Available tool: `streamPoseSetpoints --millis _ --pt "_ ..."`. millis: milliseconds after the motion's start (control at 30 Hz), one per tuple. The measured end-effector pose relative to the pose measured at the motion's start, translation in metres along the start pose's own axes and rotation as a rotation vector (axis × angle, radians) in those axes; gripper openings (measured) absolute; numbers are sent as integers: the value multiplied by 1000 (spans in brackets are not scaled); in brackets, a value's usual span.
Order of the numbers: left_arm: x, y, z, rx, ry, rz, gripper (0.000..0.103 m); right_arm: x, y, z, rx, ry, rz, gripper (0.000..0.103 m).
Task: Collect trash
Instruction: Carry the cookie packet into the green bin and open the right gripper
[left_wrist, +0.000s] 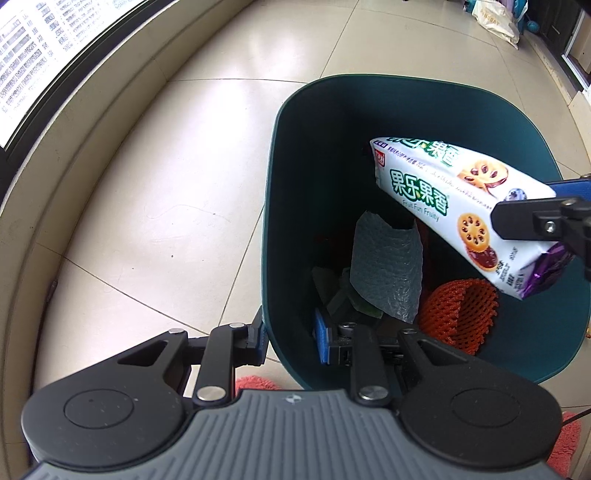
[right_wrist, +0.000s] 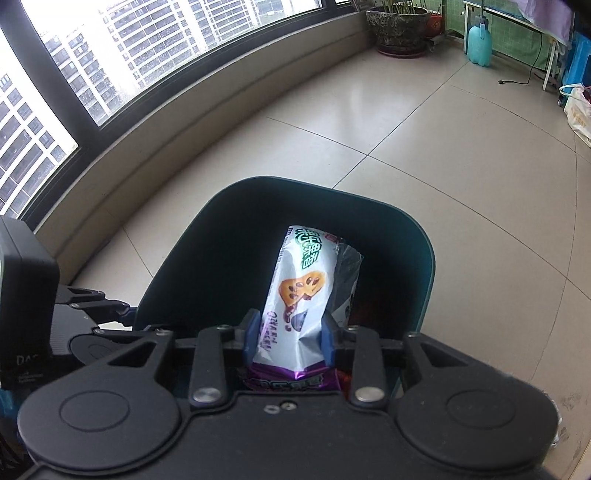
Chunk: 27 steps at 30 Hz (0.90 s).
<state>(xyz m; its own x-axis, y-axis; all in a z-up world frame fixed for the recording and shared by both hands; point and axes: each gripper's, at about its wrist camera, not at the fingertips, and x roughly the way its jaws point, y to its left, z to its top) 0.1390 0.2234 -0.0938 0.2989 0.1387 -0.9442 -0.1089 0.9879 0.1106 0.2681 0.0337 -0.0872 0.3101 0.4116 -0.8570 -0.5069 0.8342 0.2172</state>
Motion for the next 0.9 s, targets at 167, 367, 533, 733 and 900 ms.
streamPoseSetpoints --millis 167,367,533,733,900 --pt "0 1 -1 4 -5 2 24 34 6 -1 -29 40 -32 34" --pt "0 0 -1 6 -6 4 24 63 7 1 -38 102 -63 36" --pt "0 0 -1 6 -6 3 24 69 5 -2 -30 127 -67 44" --pt "-1 -1 -1 5 -6 2 24 70 -5 0 -21 155 -46 51" --pt "-2 -2 0 4 -5 2 24 66 0 2 -15 132 -21 65"
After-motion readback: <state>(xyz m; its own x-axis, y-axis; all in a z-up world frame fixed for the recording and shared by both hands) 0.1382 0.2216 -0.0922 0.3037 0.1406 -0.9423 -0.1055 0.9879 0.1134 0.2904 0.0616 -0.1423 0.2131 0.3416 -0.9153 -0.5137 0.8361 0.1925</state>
